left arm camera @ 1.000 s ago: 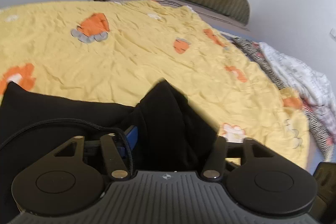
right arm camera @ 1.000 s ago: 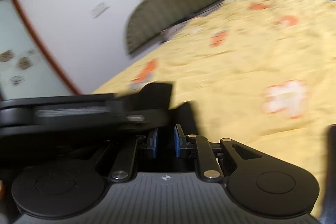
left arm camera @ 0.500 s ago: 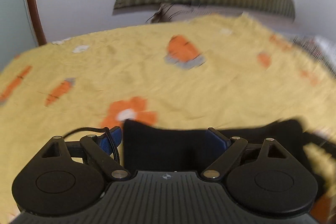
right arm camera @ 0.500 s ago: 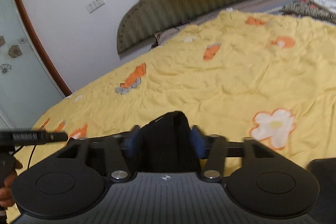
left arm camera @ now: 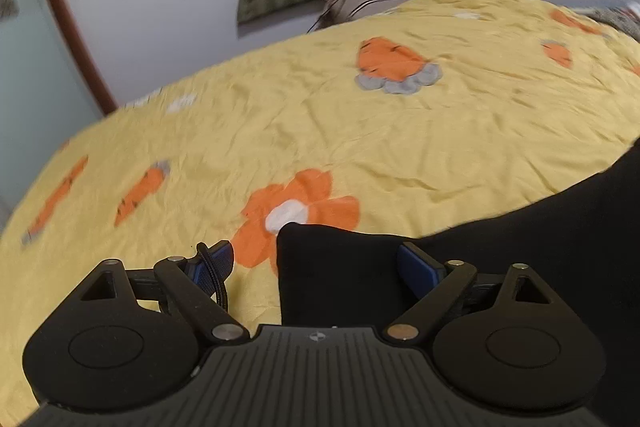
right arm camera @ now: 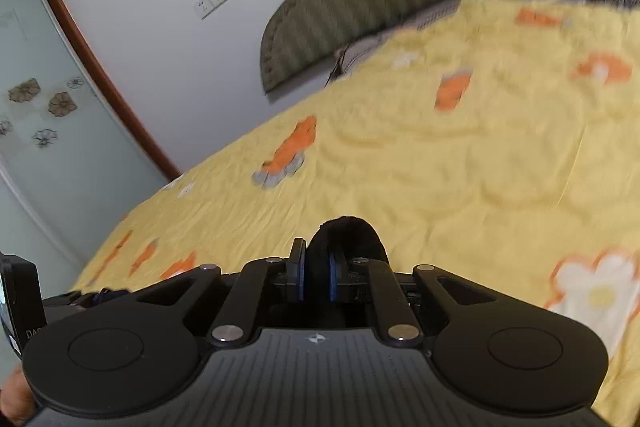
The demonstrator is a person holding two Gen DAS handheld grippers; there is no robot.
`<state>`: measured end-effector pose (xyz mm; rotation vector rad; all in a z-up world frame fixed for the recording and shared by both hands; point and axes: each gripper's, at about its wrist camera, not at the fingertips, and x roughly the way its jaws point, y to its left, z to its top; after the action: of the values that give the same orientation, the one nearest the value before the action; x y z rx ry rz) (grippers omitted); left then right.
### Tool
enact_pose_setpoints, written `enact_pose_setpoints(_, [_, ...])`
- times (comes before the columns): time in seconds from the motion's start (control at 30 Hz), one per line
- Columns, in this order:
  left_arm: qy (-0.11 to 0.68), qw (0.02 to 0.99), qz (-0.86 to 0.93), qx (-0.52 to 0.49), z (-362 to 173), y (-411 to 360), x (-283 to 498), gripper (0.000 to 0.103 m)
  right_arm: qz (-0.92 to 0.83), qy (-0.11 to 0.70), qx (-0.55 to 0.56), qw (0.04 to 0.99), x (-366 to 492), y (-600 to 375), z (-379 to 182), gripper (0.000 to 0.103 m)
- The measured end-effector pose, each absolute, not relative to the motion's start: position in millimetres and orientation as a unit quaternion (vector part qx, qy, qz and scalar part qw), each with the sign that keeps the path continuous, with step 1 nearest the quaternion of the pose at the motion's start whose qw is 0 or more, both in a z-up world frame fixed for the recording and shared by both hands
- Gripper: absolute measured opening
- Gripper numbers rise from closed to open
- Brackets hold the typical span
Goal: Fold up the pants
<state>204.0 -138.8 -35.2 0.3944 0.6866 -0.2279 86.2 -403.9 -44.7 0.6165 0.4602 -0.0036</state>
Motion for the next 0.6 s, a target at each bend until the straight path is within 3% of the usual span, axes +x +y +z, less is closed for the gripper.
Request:
enact_pose_setpoints(0.13, [0.345,0.917,-0.106,0.169,-36.5,-133.1,208.9,0.088,-0.032,0.286,0.254,0.923,105.9,-398.5,-60.3,0.017])
enact_pose_setpoints(0.23, [0.34,0.918,-0.111,0.173,-30.4,-131.9,201.5,0.089,-0.064,0.273,0.258,0.925,91.0,-400.0,-55.0,0.033])
enact_pose_setpoints(0.4, [0.339,0.916,-0.112,0.182,-29.7,-135.2,196.6,0.089,-0.094,0.228,0.221,0.944,45.6,-381.6,-28.8,0.036])
enact_pose_setpoints(0.6, [0.343,0.916,-0.109,0.177,-31.6,-137.1,196.1,0.09,-0.019,0.293,0.135,0.946,46.3,-341.6,-43.8,0.036])
